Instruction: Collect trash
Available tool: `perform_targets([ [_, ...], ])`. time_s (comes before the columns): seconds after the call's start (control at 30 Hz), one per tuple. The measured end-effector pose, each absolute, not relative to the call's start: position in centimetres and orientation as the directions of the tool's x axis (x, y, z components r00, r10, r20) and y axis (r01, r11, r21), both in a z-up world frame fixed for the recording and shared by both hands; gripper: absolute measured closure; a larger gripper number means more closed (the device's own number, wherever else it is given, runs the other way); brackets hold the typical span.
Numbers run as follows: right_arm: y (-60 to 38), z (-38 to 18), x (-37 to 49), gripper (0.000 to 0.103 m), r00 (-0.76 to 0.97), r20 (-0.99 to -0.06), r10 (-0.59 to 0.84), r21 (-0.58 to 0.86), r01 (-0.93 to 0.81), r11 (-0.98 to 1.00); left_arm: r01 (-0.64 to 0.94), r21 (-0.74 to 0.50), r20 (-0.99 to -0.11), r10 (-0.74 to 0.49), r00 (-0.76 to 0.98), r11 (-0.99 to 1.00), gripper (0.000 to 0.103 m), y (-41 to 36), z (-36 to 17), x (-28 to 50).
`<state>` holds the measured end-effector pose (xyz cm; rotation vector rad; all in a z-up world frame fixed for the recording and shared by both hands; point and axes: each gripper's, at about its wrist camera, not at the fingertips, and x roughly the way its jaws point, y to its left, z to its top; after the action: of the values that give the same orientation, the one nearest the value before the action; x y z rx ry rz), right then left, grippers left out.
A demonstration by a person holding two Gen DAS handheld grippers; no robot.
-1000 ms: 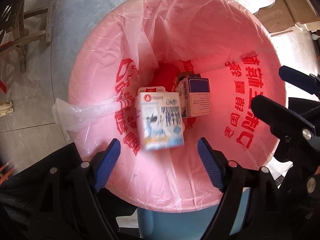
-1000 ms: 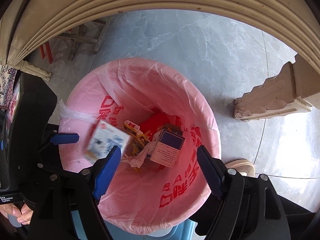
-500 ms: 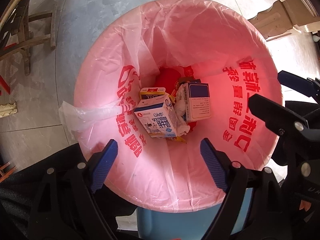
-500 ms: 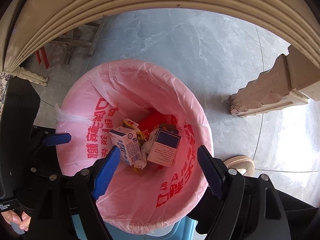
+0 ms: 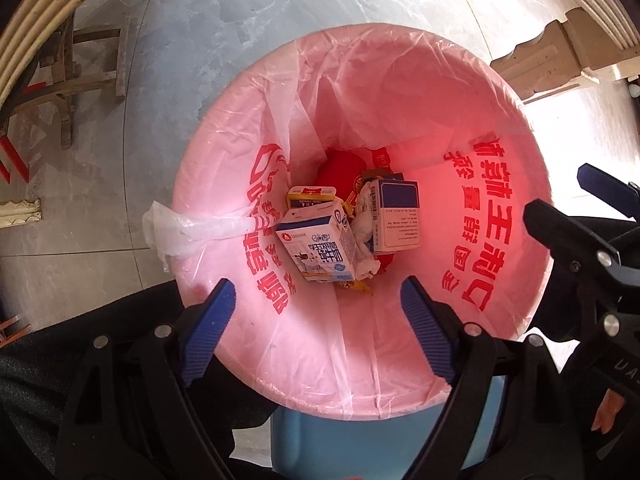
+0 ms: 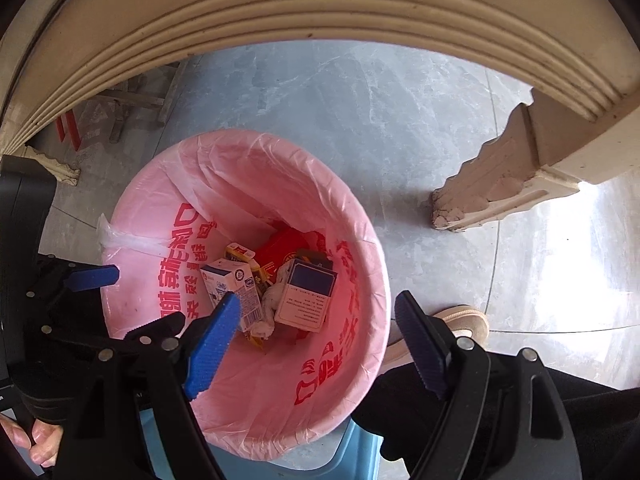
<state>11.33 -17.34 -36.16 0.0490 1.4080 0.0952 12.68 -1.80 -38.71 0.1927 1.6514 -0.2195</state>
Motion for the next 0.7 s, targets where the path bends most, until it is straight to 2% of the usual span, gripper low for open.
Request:
perform_targets([
  [0.1,-17.6,-34.7,10.6,0.025,0.194,-0.978,0.072,0.068,-0.029,0.997,0.241,-0.021,-0.999,-0.009,-0.053,0.970,0.021,-1.8,-37.6,12.3],
  [0.2,-17.6,-33.2,9.9,0.019,0.226,-0.972,0.065,0.061,-0.022,0.998,0.225,-0.017,-1.000,-0.014,-0.013,0.974,0.021,-1.8,-36.2,11.9],
  [0.33,-17.5,-31.3,9.0,0.019,0.269,-0.962,0.046,0.040,-0.027,0.999,0.202,-0.011,-0.999,-0.020,0.042,0.979,0.021,-1.8,-34.1,11.3],
  [0.57,-18.3,-26.0,6.5,0.019,0.411,-0.911,0.010,0.012,0.004,1.000,0.158,0.001,-0.977,-0.033,0.210,0.987,0.021,-2.2,-28.0,9.4],
  [0.7,-18.9,-22.0,4.9,0.014,0.513,-0.858,-0.022,-0.009,0.028,1.000,0.143,0.010,-0.947,-0.036,0.319,0.990,0.021,-2.7,-23.8,8.1],
])
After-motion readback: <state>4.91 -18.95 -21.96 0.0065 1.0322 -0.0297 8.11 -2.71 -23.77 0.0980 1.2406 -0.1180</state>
